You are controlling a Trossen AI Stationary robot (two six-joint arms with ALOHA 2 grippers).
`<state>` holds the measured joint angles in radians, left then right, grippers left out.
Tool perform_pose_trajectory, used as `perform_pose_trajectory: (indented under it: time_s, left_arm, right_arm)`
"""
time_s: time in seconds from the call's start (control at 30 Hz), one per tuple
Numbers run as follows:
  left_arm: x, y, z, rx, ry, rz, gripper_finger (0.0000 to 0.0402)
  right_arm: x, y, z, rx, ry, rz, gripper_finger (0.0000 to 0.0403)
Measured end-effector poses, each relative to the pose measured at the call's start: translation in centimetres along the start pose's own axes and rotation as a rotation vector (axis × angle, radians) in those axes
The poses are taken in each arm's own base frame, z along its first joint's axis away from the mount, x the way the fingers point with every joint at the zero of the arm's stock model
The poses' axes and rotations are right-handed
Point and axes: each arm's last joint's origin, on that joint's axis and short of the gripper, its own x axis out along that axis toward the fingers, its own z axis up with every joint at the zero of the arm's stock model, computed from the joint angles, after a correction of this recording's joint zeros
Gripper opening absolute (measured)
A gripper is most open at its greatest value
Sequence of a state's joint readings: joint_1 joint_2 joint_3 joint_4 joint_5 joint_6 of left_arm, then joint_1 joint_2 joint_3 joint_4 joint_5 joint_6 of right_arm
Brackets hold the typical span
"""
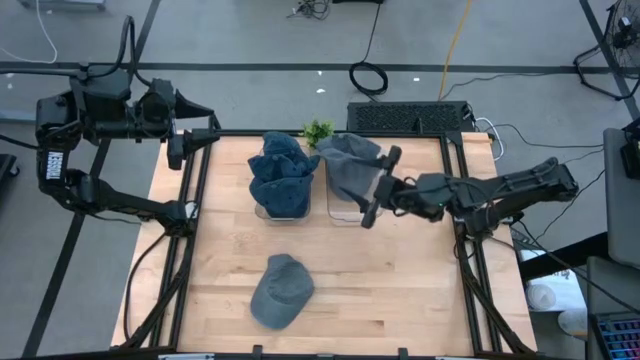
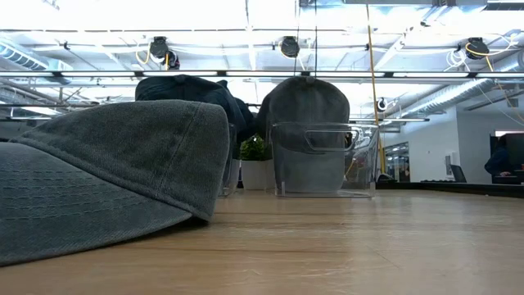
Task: Pick & Place hat
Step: Put the gray cap into the right transparent bin
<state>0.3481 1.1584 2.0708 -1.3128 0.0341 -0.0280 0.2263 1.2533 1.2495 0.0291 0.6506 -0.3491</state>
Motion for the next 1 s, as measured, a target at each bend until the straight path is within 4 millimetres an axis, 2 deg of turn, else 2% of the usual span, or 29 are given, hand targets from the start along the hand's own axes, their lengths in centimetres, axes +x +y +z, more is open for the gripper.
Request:
perform_pose_trajectory:
  time_s: [0.27, 0.4, 0.53, 0.73, 0.87, 1.0]
  left_arm:
    - [0.0, 0.0, 0.0, 0.004, 0.0, 0.0, 0.0324]
    - [0.0, 0.0, 0.0, 0.005, 0.0, 0.0, 0.0324]
    - [0.0, 0.0, 0.0, 0.006, 0.0, -0.003, 0.0324]
    - [0.0, -0.4, 0.0, 0.017, 0.003, -0.129, 0.0324]
    - [0.0, -0.5, 0.0, 0.0, 0.006, -0.183, 0.0324]
    - [0.0, -0.5, 0.0, -0.11, 0.016, -0.183, 0.0324]
  right_arm:
    - [-1.9, 1.4, 1.6, 0.2, -0.034, -0.101, 0.0293]
    - [-2.4, 1.9, 3.5, 0.192, -0.04, -0.16, 0.0293]
    - [-2.1, 2.0, 6.2, 0.209, -0.061, -0.201, 0.0293]
    - [-1.8, 0.8, 9.8, 0.232, -0.064, -0.227, 0.0293]
    - [-2.1, -1.0, 11.9, 0.207, -0.051, -0.218, 0.0293]
    - [-2.2, -3.1, 13.1, 0.207, -0.057, -0.137, 0.0293]
